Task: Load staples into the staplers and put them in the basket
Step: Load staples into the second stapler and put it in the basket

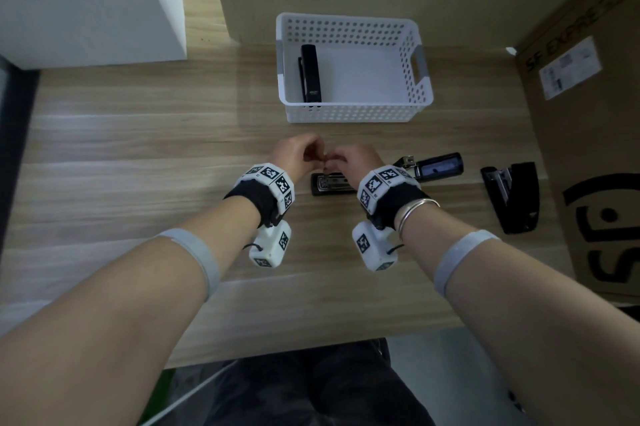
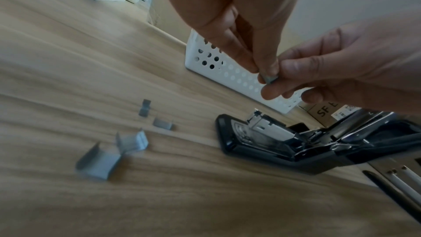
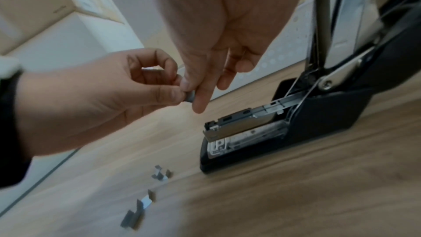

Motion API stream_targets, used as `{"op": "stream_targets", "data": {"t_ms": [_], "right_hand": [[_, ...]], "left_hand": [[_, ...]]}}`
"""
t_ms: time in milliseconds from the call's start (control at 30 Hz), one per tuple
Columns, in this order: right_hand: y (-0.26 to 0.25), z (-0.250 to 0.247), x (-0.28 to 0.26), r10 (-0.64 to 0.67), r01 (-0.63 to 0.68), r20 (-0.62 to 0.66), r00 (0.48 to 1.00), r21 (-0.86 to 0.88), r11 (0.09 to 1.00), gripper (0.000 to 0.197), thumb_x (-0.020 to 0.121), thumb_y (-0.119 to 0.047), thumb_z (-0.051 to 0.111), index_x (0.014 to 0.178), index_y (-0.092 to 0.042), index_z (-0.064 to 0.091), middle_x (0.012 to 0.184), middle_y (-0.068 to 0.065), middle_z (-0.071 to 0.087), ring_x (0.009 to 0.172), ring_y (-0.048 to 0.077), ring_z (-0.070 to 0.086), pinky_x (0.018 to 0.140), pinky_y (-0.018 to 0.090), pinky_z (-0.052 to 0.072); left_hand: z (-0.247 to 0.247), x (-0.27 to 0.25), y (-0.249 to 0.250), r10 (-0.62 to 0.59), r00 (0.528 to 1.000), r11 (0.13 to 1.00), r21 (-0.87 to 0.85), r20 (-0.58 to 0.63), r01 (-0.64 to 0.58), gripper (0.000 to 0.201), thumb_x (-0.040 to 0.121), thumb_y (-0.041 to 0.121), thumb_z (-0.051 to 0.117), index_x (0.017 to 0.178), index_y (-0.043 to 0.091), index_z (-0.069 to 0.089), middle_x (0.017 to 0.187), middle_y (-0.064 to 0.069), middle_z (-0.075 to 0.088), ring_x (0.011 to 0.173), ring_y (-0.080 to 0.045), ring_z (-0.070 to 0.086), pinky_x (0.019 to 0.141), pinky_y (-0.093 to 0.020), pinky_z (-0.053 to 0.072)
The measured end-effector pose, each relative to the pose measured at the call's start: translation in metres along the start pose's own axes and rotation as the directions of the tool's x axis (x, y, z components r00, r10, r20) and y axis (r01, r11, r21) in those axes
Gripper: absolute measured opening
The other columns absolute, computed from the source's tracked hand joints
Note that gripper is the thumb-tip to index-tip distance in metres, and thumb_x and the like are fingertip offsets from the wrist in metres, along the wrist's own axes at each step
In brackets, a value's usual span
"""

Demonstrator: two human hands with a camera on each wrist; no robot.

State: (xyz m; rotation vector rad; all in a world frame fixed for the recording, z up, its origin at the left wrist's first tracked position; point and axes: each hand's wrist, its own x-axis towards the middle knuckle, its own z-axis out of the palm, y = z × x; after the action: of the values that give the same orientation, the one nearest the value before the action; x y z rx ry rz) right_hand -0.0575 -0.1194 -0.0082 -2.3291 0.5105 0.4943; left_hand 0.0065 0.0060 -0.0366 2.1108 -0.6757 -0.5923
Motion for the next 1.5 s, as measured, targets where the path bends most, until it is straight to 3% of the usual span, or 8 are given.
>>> {"op": "stream_targets", "data": {"t_ms": [67,167,267,367,533,800,1167,1500], "right_hand": [[0.002,0.001,0.0,0.03,-0.028,-0.028,0.999,0.05,0.998,0.018,0.089,-0.017,0.065,0.104,-0.01,0.07,0.103,0.008,0.072,0.096,0.022,0.066,0.078,0.024,0.048],[0.005,0.001,-0.001,0.043,-0.039,-0.047,0.998,0.067,0.997,0.02,0.085,-0.018,0.071,0.102,-0.008,0.067,0.092,0.003,0.067,0.084,0.015,0.06,0.058,0.016,0.04],[0.004,-0.002,-0.002,0.014,-0.014,-0.033,0.999,-0.003,1.0,0.025,0.084,-0.022,0.071,0.107,-0.013,0.069,0.1,0.002,0.072,0.091,0.017,0.065,0.075,0.023,0.048],[0.006,-0.003,-0.002,-0.059,0.054,-0.008,0.998,-0.301,0.952,0.019,0.088,-0.028,0.066,0.103,-0.019,0.073,0.102,0.001,0.074,0.107,0.02,0.062,0.094,0.031,0.048],[0.014,0.001,-0.004,-0.119,0.111,0.022,0.993,-0.546,0.831,0.022,0.092,-0.035,0.058,0.106,-0.024,0.07,0.108,0.001,0.07,0.113,0.022,0.052,0.093,0.036,0.043],[0.017,0.005,-0.003,-0.117,0.096,-0.005,0.993,-0.526,0.845,0.021,0.093,-0.037,0.056,0.105,-0.028,0.07,0.111,-0.005,0.069,0.115,0.019,0.054,0.102,0.038,0.035],[0.009,0.004,0.006,-0.015,0.023,0.021,1.0,-0.499,0.866,0.021,0.091,-0.034,0.059,0.106,-0.026,0.071,0.111,-0.002,0.069,0.116,0.022,0.053,0.101,0.039,0.033],[0.003,-0.003,0.0,0.024,0.001,0.025,0.999,-0.707,0.707,0.027,0.091,-0.008,0.051,0.111,-0.013,0.068,0.113,0.011,0.066,0.114,0.029,0.053,0.097,0.037,0.04]], "left_hand": [[0.002,0.0,-0.001,0.013,1.0,1.0,-0.007,0.005,-0.013,0.014,0.072,-0.004,0.071,0.082,-0.003,0.061,0.078,-0.004,0.06,0.075,-0.019,0.057,0.067,-0.012,0.048],[0.005,0.001,-0.003,0.031,1.0,0.999,-0.022,-0.007,-0.031,0.013,0.071,-0.009,0.069,0.079,-0.003,0.061,0.076,-0.005,0.059,0.074,-0.019,0.058,0.073,-0.03,0.052],[0.008,0.001,-0.002,0.022,1.0,0.999,-0.033,0.017,-0.021,0.017,0.072,-0.011,0.067,0.079,0.002,0.059,0.077,-0.007,0.057,0.075,-0.02,0.056,0.071,-0.029,0.05],[0.01,0.0,-0.004,-0.03,0.994,0.996,0.083,0.101,0.021,0.019,0.072,-0.008,0.066,0.086,0.004,0.059,0.083,-0.013,0.061,0.077,-0.022,0.057,0.078,-0.036,0.054],[0.019,-0.005,-0.01,-0.135,0.969,0.977,0.19,0.206,0.096,0.037,0.07,0.0,0.075,0.105,0.001,0.063,0.107,-0.018,0.067,0.096,-0.031,0.065,0.085,-0.029,0.05],[0.025,-0.001,-0.015,-0.171,0.96,0.947,0.308,0.223,0.097,0.038,0.077,0.007,0.07,0.114,0.008,0.062,0.113,-0.014,0.067,0.105,-0.027,0.063,0.093,-0.03,0.047],[0.023,-0.004,-0.015,-0.119,0.971,0.962,0.268,0.208,0.061,0.033,0.081,-0.003,0.056,0.113,0.004,0.063,0.11,-0.02,0.068,0.103,-0.032,0.063,0.094,-0.037,0.05],[-0.004,-0.012,-0.024,-0.103,0.975,0.965,0.256,0.196,0.051,0.034,0.081,-0.008,0.05,0.11,0.006,0.062,0.108,-0.014,0.064,0.092,-0.028,0.063,0.084,-0.031,0.049]]}}
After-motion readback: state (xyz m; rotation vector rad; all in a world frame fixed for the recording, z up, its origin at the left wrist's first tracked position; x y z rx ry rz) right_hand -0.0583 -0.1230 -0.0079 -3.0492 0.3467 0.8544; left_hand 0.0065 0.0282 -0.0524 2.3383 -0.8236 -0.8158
